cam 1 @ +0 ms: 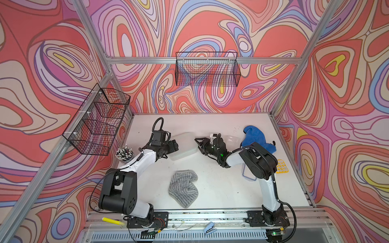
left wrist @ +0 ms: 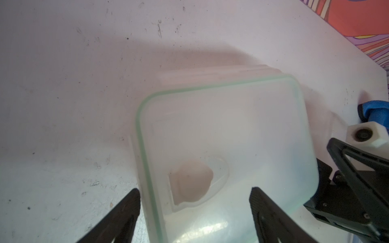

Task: Wipe the insides of the lunch boxes
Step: Open the lid of the lunch box.

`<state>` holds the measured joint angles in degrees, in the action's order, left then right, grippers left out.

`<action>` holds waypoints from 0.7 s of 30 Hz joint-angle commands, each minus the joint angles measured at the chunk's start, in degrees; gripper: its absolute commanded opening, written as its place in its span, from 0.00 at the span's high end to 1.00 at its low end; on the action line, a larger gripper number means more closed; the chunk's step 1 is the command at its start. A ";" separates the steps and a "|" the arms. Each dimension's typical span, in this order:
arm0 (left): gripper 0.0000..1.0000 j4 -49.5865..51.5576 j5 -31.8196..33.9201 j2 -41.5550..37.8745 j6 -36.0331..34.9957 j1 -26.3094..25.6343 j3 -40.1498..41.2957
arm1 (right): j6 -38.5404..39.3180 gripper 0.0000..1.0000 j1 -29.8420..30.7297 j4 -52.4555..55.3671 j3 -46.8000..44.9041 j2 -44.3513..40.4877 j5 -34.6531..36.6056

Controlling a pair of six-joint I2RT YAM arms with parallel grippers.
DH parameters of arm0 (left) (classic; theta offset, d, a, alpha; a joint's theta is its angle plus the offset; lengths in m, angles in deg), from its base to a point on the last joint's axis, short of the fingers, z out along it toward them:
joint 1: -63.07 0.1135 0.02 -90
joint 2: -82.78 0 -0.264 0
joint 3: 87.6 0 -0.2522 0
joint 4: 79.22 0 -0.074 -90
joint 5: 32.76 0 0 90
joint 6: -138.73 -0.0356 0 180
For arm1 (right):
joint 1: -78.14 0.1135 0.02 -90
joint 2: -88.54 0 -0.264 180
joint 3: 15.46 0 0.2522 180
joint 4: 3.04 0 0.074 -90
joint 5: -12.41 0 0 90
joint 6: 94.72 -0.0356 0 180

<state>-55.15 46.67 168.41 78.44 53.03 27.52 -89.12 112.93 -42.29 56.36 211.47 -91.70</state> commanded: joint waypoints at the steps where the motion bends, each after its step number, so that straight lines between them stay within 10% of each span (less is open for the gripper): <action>1: 0.16 -1.29 -2.19 1.76 -1.68 0.26 -1.90 | 0.38 0.47 -0.36 -2.12 0.41 -0.92 -0.45; 21: 0.16 -2.48 -3.03 4.46 0.15 0.22 -3.73 | 6.78 0.49 -0.96 5.58 0.89 -7.54 -0.30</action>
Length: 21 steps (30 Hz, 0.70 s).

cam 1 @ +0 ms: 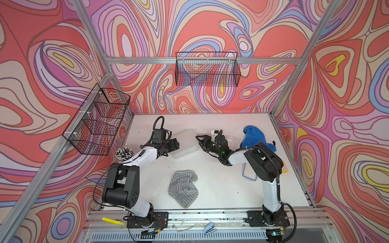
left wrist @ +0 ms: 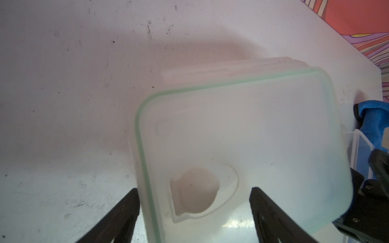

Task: Wipe the insides of the lunch boxes
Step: Open the lid of the lunch box.

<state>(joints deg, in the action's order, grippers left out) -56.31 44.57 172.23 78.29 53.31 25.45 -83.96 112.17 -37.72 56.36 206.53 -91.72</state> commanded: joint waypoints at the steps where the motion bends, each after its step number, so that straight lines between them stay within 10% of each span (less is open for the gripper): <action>1: 0.16 -1.34 -0.85 0.59 0.40 -0.08 -1.65 | 1.84 0.49 -0.23 1.26 0.91 -2.80 -0.31; 21: 0.16 -5.24 -3.93 0.61 3.37 -0.02 -1.42 | 4.95 0.46 -1.50 4.37 -0.14 -7.38 -1.58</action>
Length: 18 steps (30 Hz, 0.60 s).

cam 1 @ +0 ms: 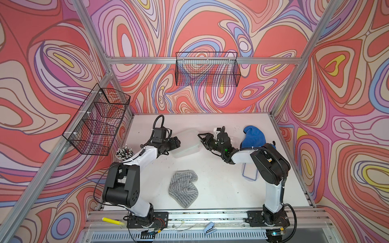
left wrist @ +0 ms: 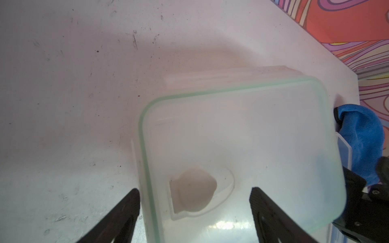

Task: Wipe the insides of the lunch boxes
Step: Open the lid of the lunch box.

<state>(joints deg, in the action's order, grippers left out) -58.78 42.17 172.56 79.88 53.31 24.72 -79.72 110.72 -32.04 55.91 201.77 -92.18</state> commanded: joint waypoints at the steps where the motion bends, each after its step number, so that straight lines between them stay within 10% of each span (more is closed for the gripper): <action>1: 0.16 -3.31 -1.78 0.21 2.35 -0.05 -0.46 | 0.90 0.46 -0.06 -1.11 0.23 -3.01 -1.22; 18: 0.16 -10.71 1.12 -3.72 11.22 -0.15 5.12 | 2.79 0.51 2.55 2.48 3.84 -5.53 -0.44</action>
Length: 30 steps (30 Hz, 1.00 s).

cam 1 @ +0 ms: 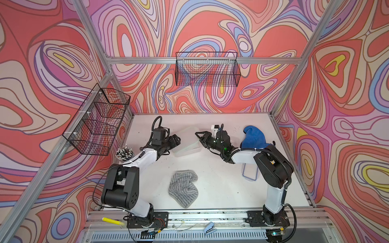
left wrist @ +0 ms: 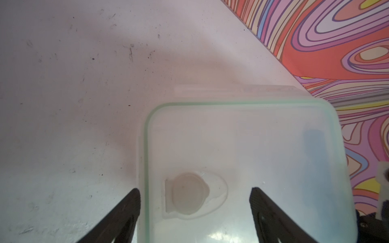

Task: Wipe the insides of the lunch boxes
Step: Open the lid of the lunch box.

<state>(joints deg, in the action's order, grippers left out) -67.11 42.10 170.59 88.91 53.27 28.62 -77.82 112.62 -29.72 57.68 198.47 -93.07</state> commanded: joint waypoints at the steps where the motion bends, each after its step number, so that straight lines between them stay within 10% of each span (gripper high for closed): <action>1: 0.16 -2.73 1.16 -1.86 2.64 -0.12 1.32 | 1.41 0.52 1.01 0.88 2.58 -2.22 0.46; 18: 0.14 -8.31 -0.17 -4.06 5.96 -0.01 3.54 | 11.44 0.91 2.70 20.06 9.30 -5.17 5.09; 30: 0.11 -0.81 2.72 -11.31 3.70 1.62 3.79 | 17.28 0.98 3.70 23.00 12.72 -6.09 4.99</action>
<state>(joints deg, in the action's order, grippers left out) -71.63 42.93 161.11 93.59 54.23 32.44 -63.64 115.49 -7.56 67.80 193.31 -88.94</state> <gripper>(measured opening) 0.889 0.116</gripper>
